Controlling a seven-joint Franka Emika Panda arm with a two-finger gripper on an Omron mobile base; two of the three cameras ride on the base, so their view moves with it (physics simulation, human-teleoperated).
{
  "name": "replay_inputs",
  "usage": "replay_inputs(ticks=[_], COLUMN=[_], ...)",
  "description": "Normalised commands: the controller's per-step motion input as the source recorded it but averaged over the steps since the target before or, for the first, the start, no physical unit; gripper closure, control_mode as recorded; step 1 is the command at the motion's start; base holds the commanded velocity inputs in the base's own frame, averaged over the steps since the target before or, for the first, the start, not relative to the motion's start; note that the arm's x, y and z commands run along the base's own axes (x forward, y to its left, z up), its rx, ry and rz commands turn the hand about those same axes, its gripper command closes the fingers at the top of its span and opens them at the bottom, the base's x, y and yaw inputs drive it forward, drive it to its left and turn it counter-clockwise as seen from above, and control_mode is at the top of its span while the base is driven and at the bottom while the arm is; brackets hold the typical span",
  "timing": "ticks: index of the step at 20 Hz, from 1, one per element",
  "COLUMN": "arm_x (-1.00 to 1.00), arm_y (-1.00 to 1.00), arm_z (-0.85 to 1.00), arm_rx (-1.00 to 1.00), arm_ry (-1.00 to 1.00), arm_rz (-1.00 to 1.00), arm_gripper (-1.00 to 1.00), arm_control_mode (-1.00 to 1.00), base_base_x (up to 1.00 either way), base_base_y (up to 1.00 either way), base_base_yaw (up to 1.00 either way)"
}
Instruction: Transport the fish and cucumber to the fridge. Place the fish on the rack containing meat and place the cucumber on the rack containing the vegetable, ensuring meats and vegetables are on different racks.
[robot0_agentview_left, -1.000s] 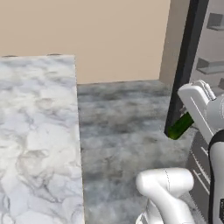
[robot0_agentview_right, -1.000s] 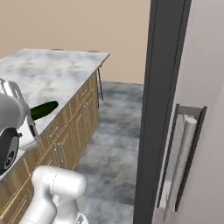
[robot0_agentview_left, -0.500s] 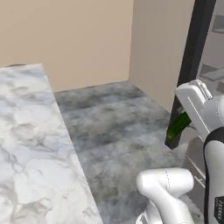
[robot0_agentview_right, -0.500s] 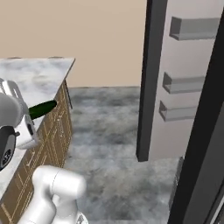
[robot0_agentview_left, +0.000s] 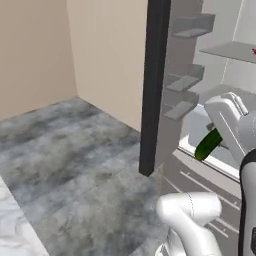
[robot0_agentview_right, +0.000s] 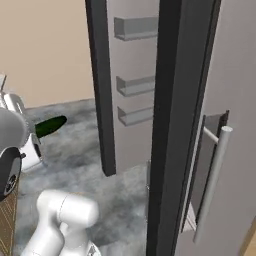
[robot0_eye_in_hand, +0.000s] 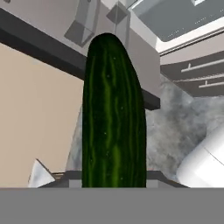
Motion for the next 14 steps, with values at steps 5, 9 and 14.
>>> replay_inputs(ticks=[5,9,14], arm_x=[0.0,0.0,0.0], arm_y=[0.0,0.0,0.0], arm_z=[0.0,0.0,0.0], arm_rx=[0.0,0.0,0.0], arm_ry=[0.0,0.0,0.0], arm_rz=[0.0,0.0,0.0], arm_gripper=[1.0,1.0,1.0], arm_control_mode=[1.0,1.0,1.0], base_base_x=[0.92,0.65,-0.1], base_base_y=[0.1,-0.1,-0.5], base_base_yaw=[-0.61,-0.51,-0.34])
